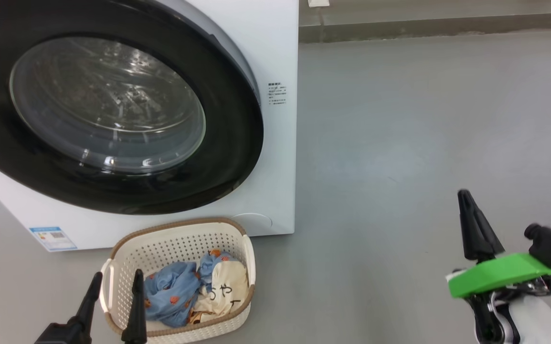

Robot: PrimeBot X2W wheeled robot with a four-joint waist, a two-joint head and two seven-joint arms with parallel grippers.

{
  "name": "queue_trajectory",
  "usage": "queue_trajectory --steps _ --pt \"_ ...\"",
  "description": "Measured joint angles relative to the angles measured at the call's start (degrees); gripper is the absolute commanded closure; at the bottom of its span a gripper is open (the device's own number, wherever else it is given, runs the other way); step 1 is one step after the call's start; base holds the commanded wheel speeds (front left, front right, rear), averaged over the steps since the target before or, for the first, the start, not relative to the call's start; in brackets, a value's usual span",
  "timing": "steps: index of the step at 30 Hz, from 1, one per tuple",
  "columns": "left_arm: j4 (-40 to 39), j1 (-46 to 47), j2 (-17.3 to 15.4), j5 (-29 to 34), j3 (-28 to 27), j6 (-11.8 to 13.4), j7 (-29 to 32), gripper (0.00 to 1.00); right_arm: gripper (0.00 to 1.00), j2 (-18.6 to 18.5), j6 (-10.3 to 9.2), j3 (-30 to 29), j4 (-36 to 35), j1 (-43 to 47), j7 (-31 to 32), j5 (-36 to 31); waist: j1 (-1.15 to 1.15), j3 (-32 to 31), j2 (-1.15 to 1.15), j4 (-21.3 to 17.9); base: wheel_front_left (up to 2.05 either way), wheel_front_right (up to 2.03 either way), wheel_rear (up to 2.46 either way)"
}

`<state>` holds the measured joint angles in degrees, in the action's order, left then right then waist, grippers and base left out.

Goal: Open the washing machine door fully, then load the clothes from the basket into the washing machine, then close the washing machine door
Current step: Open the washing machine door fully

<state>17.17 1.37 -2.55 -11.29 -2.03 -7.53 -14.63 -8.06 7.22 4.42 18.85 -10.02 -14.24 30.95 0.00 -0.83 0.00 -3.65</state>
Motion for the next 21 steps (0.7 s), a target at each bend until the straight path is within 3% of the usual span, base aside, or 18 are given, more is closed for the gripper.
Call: queue_trajectory --steps 11,17,21 --pt "0.0 0.14 0.01 -1.43 2.77 0.01 0.0 0.0 1.0 -3.27 0.0 5.73 -2.4 -9.51 -0.3 34.14 0.0 2.32 0.0 2.77 0.0 0.0 0.0" --pt "0.02 2.98 0.07 -2.9 5.39 0.1 0.0 0.0 1.0 -7.19 0.0 7.79 -0.8 -16.46 0.18 48.84 0.0 4.87 0.0 4.91 0.0 0.0 0.0" --pt "0.03 4.28 0.09 -3.58 6.99 0.53 0.0 0.0 1.0 -9.75 0.0 8.42 -0.7 -20.47 3.27 55.17 0.0 6.57 0.0 6.83 0.0 0.0 0.0"
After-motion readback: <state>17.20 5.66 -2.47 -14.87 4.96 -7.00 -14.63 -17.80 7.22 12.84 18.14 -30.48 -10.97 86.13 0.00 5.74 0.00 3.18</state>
